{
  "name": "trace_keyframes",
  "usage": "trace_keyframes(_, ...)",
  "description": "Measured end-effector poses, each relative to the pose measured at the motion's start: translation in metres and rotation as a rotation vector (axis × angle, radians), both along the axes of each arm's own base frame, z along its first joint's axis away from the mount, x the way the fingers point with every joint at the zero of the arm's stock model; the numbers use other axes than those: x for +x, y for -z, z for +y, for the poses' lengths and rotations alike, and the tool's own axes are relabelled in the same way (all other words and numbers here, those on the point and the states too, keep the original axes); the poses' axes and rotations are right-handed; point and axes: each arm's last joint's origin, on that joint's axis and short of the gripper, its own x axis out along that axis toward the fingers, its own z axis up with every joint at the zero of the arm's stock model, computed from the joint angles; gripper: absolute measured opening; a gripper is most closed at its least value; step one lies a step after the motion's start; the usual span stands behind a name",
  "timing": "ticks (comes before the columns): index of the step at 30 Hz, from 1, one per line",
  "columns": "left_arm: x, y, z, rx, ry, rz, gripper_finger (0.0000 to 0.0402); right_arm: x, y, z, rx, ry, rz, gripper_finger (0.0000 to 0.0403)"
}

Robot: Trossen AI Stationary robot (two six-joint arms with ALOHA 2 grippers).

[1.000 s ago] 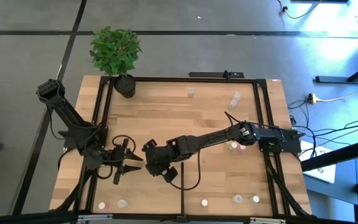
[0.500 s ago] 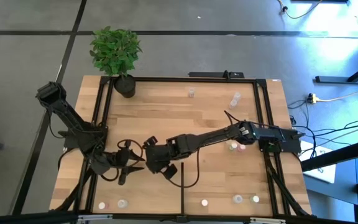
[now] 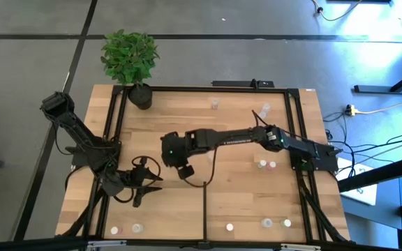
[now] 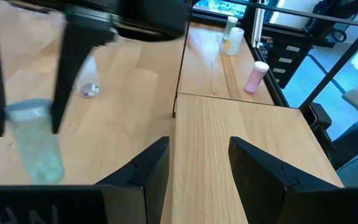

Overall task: Pick and place medicine bottles onto shelf by color
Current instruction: Put the top left green pill bottle on the shelf

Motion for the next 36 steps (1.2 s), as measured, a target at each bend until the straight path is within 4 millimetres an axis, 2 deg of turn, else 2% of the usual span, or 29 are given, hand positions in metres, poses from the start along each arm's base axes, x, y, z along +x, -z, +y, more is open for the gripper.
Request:
trace_keyframes(7,0.0,0.0,0.0,0.0,0.0,0.0,0.0158,0.0,0.007,-0.014,0.035,0.057,0.04,0.0123)
trace_keyframes(12,0.0,0.0,0.0,0.002,-0.001,0.002,0.0158,0.005,0.03,-0.018,0.029,0.066,0.095,0.0123)
trace_keyframes(15,0.0,0.0,0.001,0.012,-0.021,-0.003,0.0158,0.006,0.036,-0.018,0.027,0.07,0.109,0.0123)
trace_keyframes(26,-0.003,0.007,0.011,0.143,-0.23,-0.022,0.0158,0.008,0.043,-0.021,0.032,0.085,0.121,0.0123)
trace_keyframes(36,-0.003,0.007,0.013,0.146,-0.241,-0.019,0.0157,0.008,0.047,-0.029,0.057,0.143,0.143,0.0131)
